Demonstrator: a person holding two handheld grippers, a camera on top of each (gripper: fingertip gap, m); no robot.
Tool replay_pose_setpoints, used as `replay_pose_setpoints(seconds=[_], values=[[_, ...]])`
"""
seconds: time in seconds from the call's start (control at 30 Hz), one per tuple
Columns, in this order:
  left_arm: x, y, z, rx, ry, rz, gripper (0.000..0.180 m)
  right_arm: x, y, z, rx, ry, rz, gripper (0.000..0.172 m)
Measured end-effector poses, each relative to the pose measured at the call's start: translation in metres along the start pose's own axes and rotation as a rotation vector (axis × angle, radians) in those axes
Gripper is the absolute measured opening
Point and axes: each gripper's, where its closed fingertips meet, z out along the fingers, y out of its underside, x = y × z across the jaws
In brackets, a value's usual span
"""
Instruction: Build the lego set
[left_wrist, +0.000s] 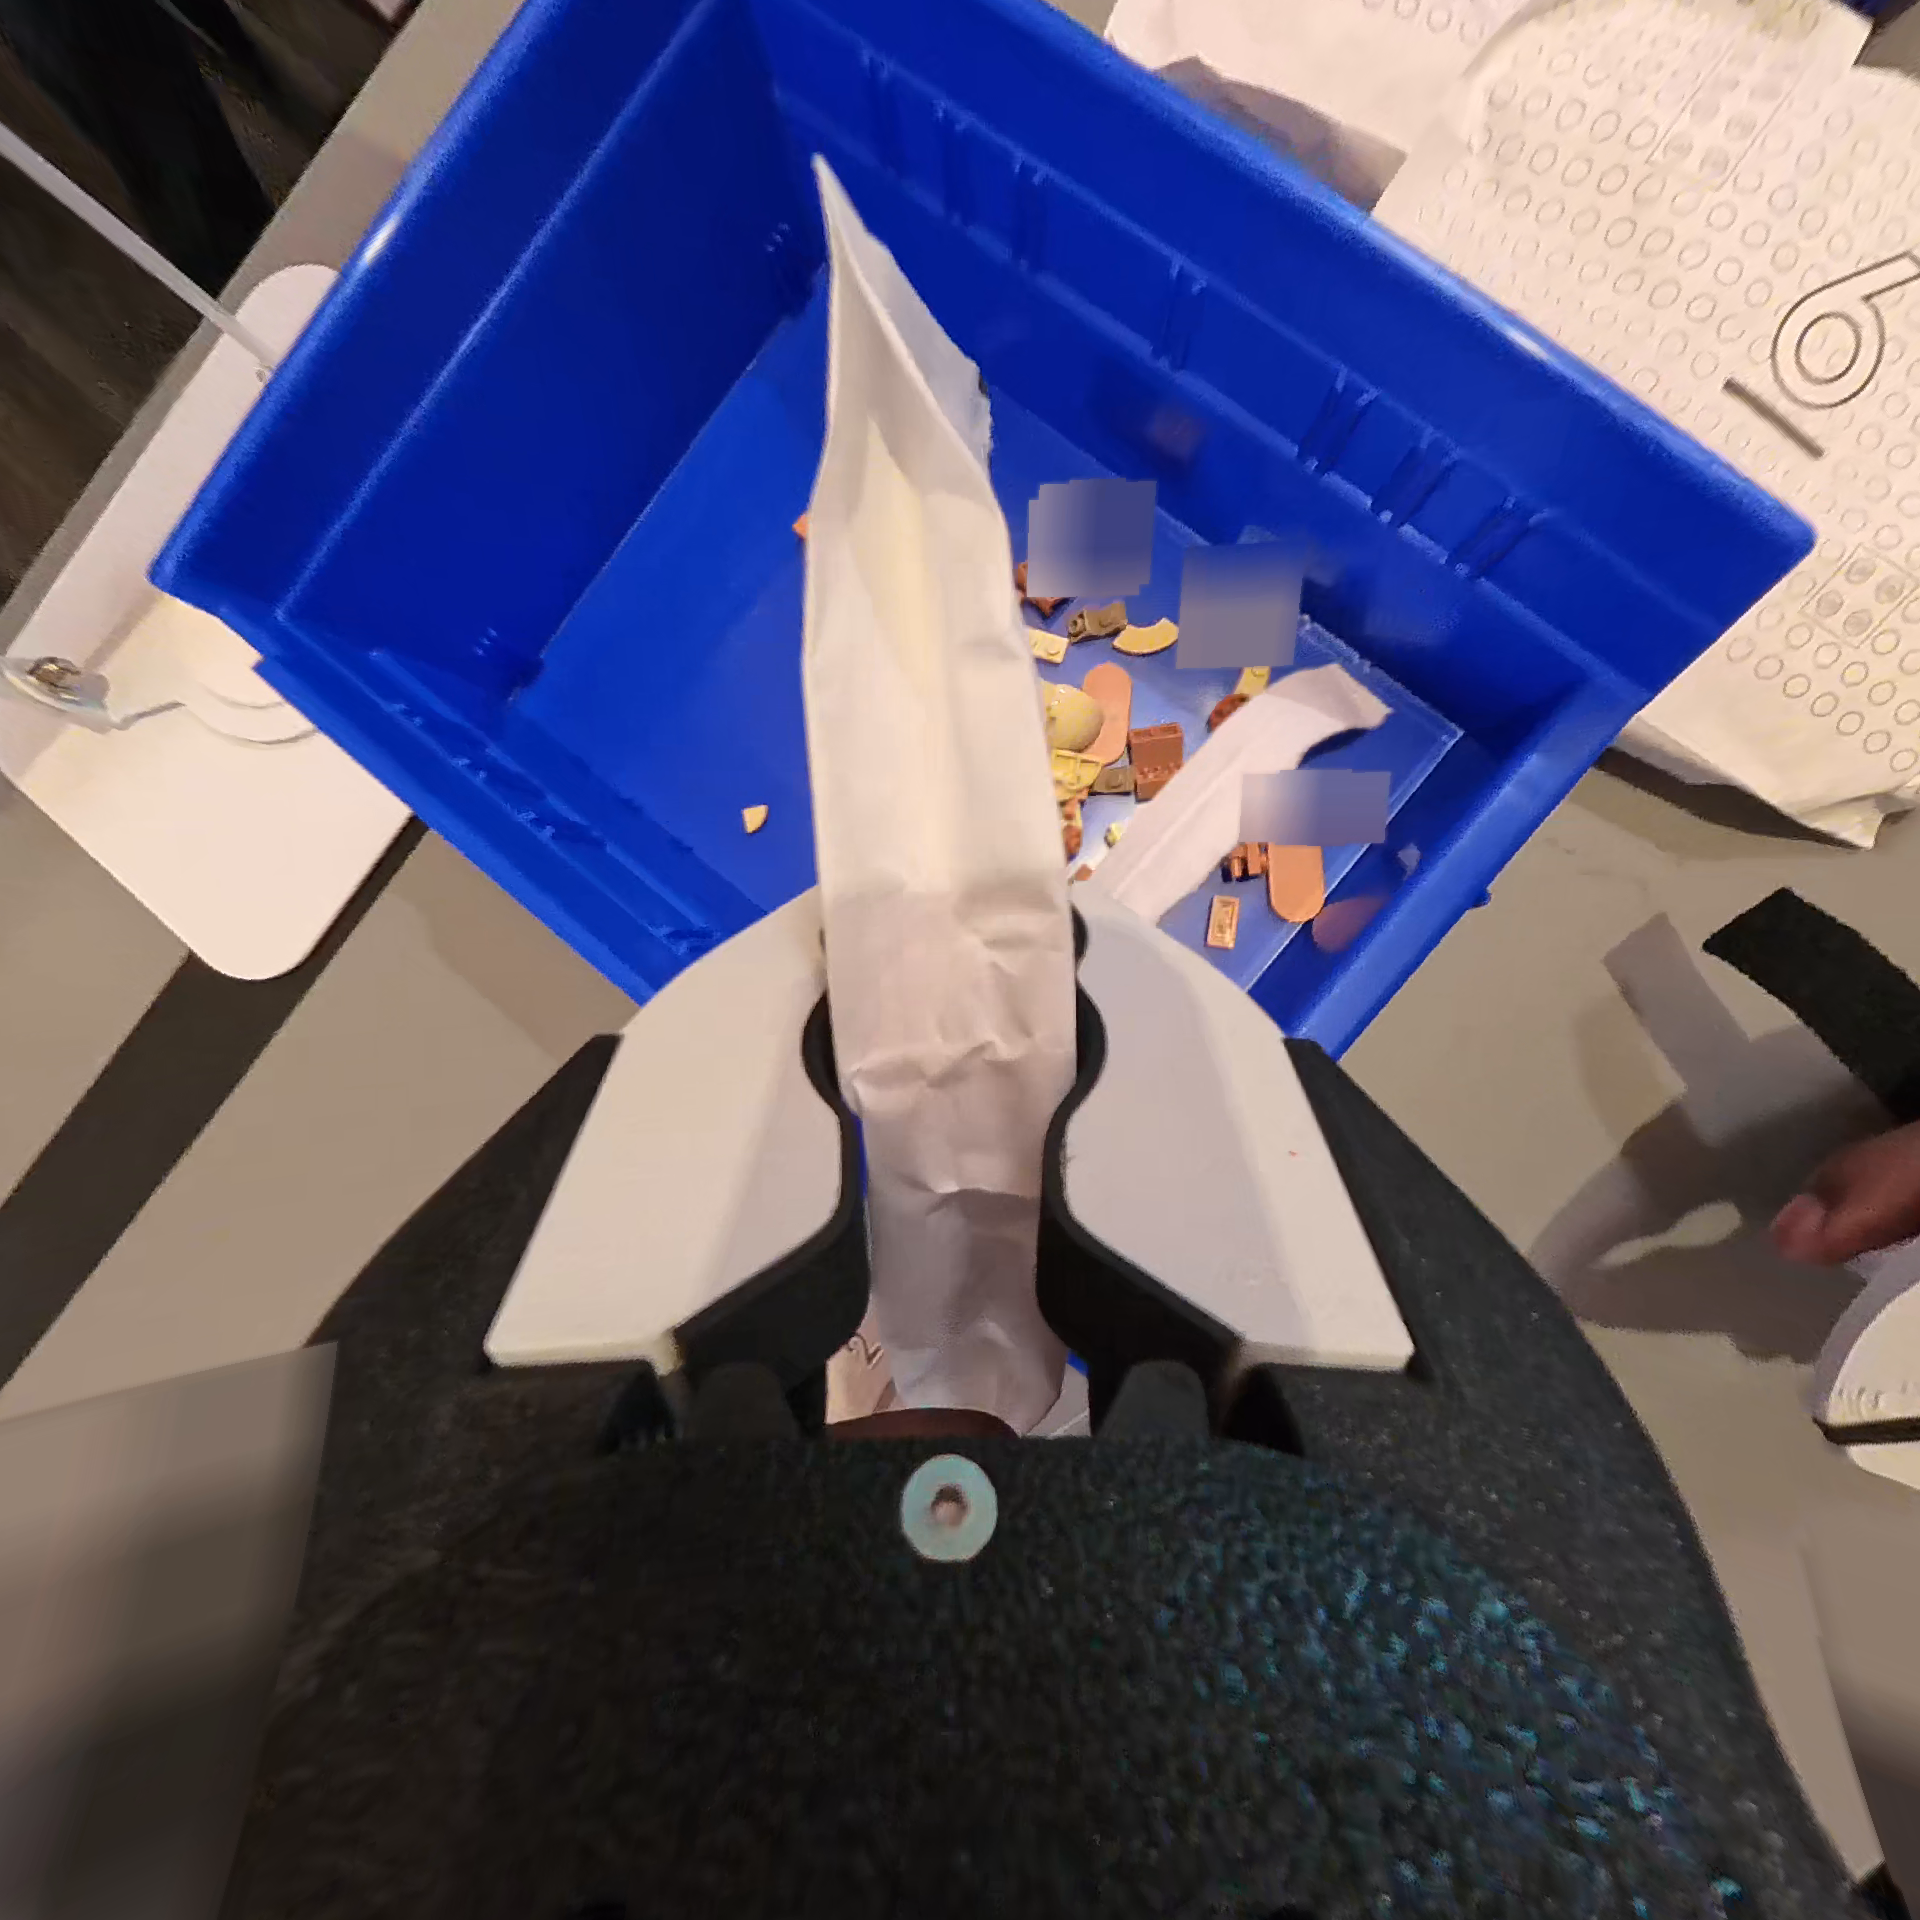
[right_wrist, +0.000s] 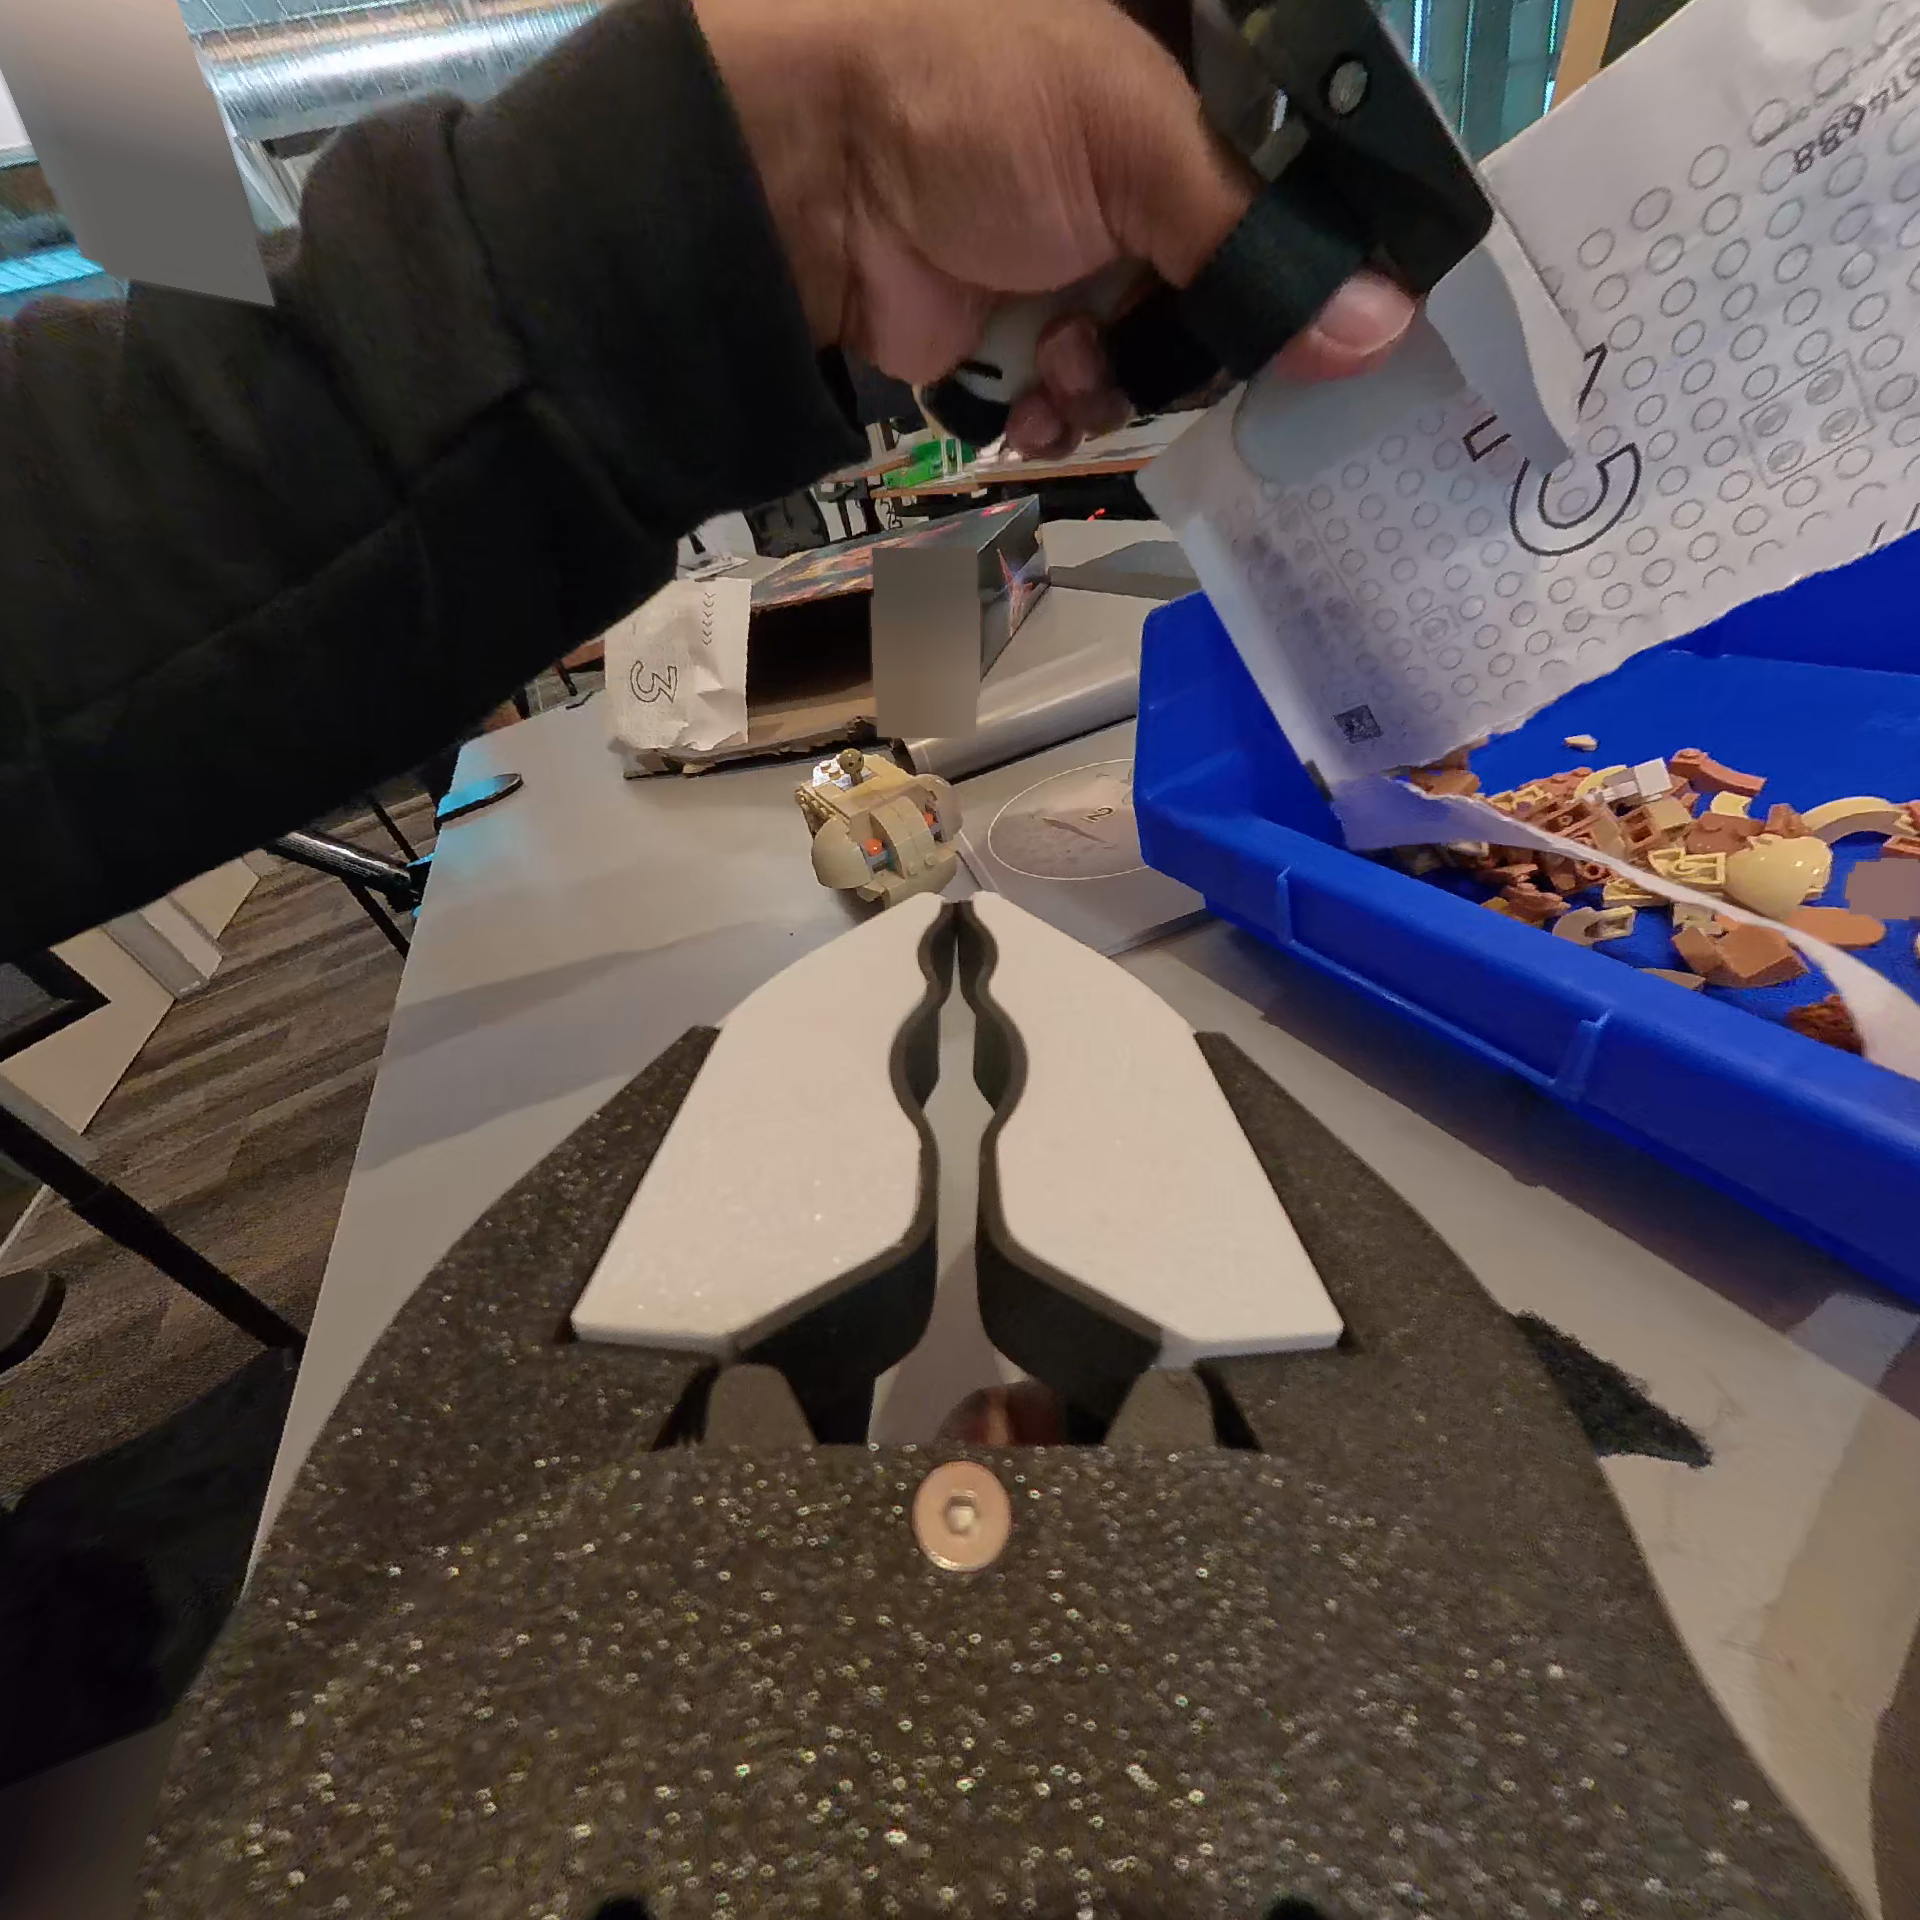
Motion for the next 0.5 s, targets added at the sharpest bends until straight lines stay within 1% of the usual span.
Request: replay_pose_setpoints(seconds=[0.3, 0.5], values=[[-0.002, -0.01, -0.004, -0.192, -0.038, 0.192, 0.035, -0.001, 0.001, 0.0, -0.008, -0.007, -0.001, 0.0], [0.001, -0.014, 0.0, -0.258, -0.031, 0.247, 0.035, -0.002, 0.001, 0.001, -0.011, -0.011, 0.002, 0.0]])
